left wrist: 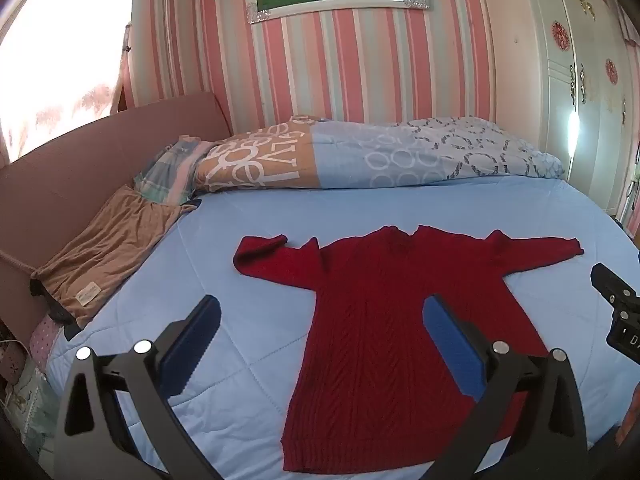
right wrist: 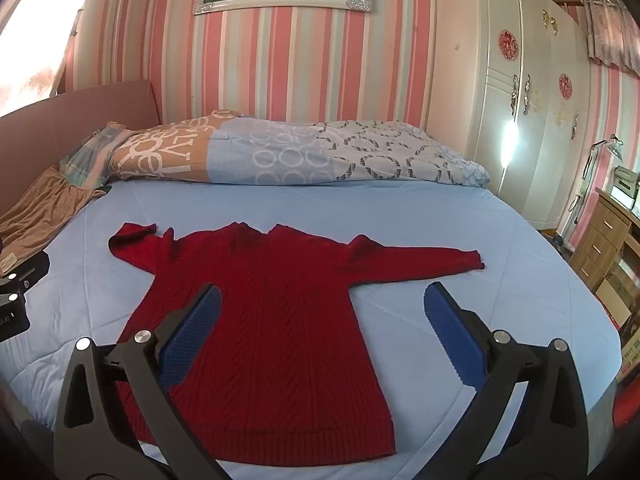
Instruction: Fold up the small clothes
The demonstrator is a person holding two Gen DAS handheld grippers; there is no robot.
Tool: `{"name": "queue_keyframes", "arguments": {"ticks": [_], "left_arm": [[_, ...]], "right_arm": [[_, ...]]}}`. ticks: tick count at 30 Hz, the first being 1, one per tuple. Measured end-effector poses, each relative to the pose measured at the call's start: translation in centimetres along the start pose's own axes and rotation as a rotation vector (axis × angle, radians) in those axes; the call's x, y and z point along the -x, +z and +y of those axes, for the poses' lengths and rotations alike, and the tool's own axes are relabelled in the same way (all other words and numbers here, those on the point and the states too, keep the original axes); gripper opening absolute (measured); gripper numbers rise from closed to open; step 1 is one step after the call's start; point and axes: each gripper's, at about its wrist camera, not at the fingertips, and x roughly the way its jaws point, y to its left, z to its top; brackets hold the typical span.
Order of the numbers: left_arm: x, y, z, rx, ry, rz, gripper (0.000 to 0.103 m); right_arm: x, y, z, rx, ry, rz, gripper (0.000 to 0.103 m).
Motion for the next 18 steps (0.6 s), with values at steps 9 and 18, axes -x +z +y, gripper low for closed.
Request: {"name": "queue_keyframes", "arguments": {"ticks": [9,18], "left_arm": [[-0.03,0.01,0.01,-0.001,-0.006,0.012,0.102],[0.00,0.03,0.02,0.000,-0.005,0.016,0.102]], "right_arm": [[0.06,0.02,-0.04,0.005,-0.003,-0.002,0.100],[0.04,0.02,-0.14,0.006,-0.001,-0.004,0.100]]}}
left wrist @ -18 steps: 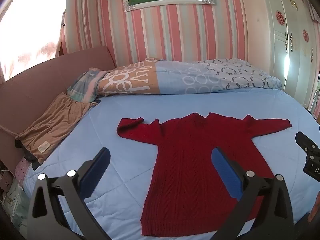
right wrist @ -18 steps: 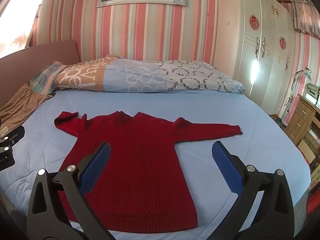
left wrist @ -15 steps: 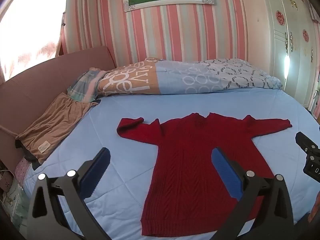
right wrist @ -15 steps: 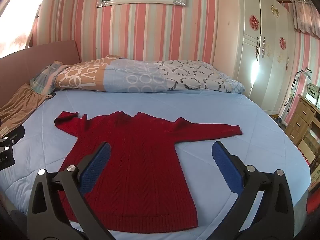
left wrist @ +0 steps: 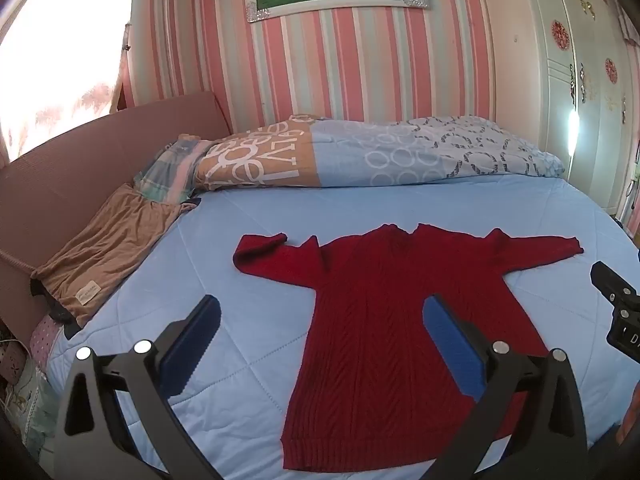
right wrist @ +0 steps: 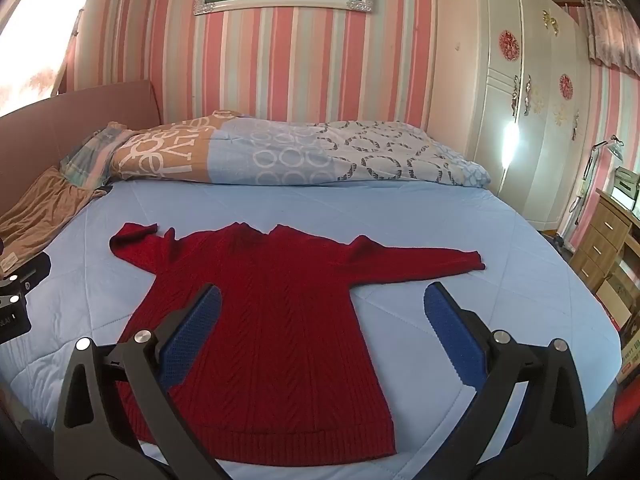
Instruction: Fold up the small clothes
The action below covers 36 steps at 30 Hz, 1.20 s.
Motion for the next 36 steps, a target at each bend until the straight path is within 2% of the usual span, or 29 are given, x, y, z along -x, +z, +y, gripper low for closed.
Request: {"name": "queue_keyframes", "arguments": {"ticks": [36], "left_arm": [[0.21,-0.11,-0.15,0.000,0.001,0.006,0.102]], "right_arm": [[-0.12,0.31,0.48,0.010,0.006,-0.001,0.100]]}}
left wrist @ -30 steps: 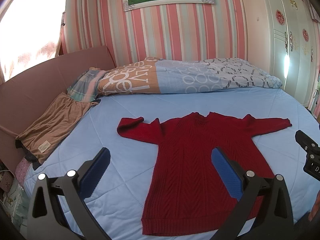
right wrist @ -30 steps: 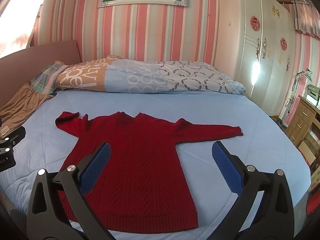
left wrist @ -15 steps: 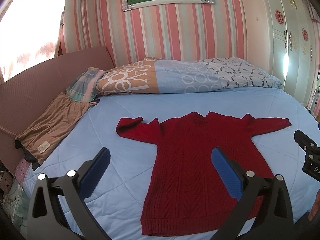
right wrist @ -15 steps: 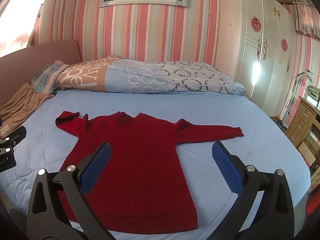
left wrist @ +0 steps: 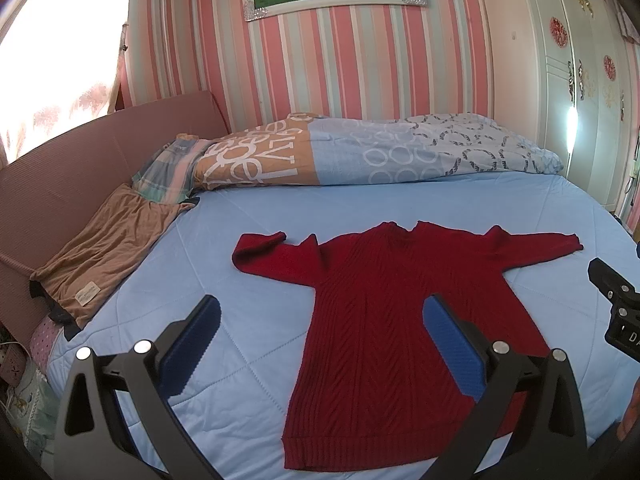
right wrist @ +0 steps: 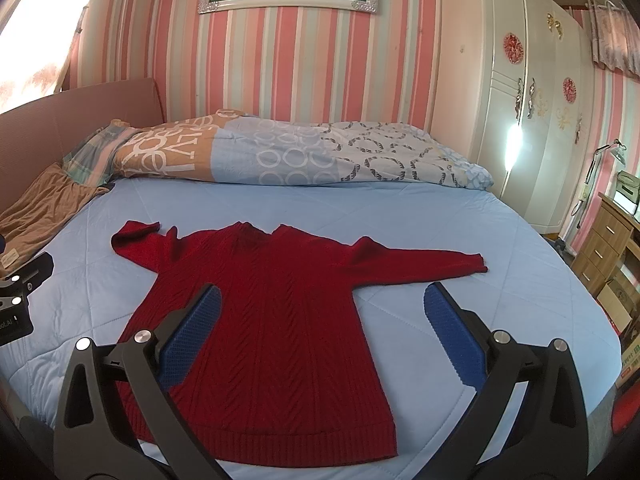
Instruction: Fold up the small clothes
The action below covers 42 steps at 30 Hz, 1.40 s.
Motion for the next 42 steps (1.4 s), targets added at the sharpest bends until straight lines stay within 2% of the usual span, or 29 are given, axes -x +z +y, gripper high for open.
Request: {"name": "queue_keyframes", "arguments": {"ticks": [19,24,33,42], "left_arm": [[-0.1,0.3,-0.7,-0.005,0.001,0.004,0.102],[-0.7,-0.8,-0.4,-0.007,-0.001,0.010,0.102],[-3.2,-1.5,0.6,-0.001,-0.012,0.044,0.102],[-6.0,-0.7,0.9,-0.007,-0.014,0.066,0.102]], "right_arm": [[-1.0,-0.6,0.7,0.008,-0.002,0.016,0.100],[-1.9,-0.6,0.9,0.009,0.002,0.025,0.100],[-4.1,-0.7,1.5,0.016,0.002,0.053,0.100],[-6.5,-0.1,1.9,0.015,0.001,0.054,0.100]]}}
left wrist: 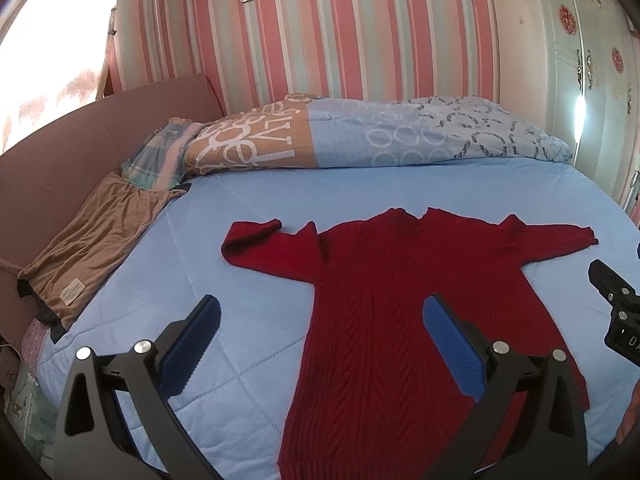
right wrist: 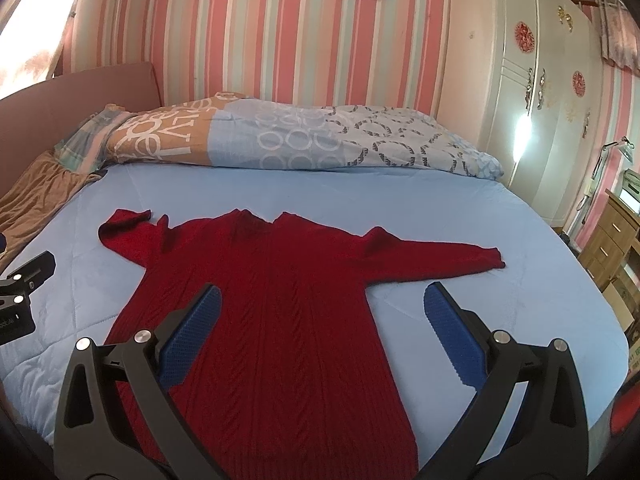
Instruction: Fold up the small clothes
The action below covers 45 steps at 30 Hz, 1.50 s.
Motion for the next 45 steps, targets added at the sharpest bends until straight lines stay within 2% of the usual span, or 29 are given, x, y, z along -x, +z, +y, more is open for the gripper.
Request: {"name": "queue_keyframes", "arguments": {"ticks": [7,12,15,21,26,29,32,35,39,42,45], "left_arm": [[-2.9,1.1,0.6,0.005,0.012,0.018,0.102],[-5.5,1.8,1.5,0.019,0.006,0.039,0.102],[-8.2,2.4,2.2,0.011,-0.005,0.073,0.102],[-12.5,3.8,4.2,0.043,-0.017,0.079,0.102],[-16.6,5.6,6.9,0.037,-0.025,0.046,0.102],[-19.6,6.4,9.0,0.038,-0.012,0.060,0.102],[-22.4,6.9,11.1,0.074,-0.033,0.089,0.102],[-25.8,7.2,12.2,0.038,-0.025,0.139,0.102],[-30.1,7.0,12.7,-0.019,-0.022,0.146,0.102],[-33.5,6.6,13.2,-0.060,-0.057,0.160,0.102],[-36.3,6.2,14.8,-0.063,-0.148,0.138,0.102]], "right_arm": [[-1.8,0.7,0.4,0.028,-0.004,-0.033,0.100],[-4.1,1.7,0.7,0.017,0.030,-0.026,0.100],[-6.6,2.3,1.6,0.009,0.076,-0.012,0.100],[-10.2,3.7,4.8,0.075,0.094,-0.022,0.100],[-14.3,5.0,7.2,0.087,0.121,-0.013,0.100],[-16.9,5.5,8.2,0.082,0.121,0.002,0.100],[-18.9,5.9,9.2,0.099,0.117,0.010,0.100],[-20.7,6.1,10.2,0.129,0.106,0.010,0.100],[-22.7,5.7,10.7,0.142,0.098,0.020,0.100],[-24.5,5.1,10.8,0.136,0.094,0.055,0.100],[-25.8,4.2,10.8,0.131,0.090,0.087,0.100]]}}
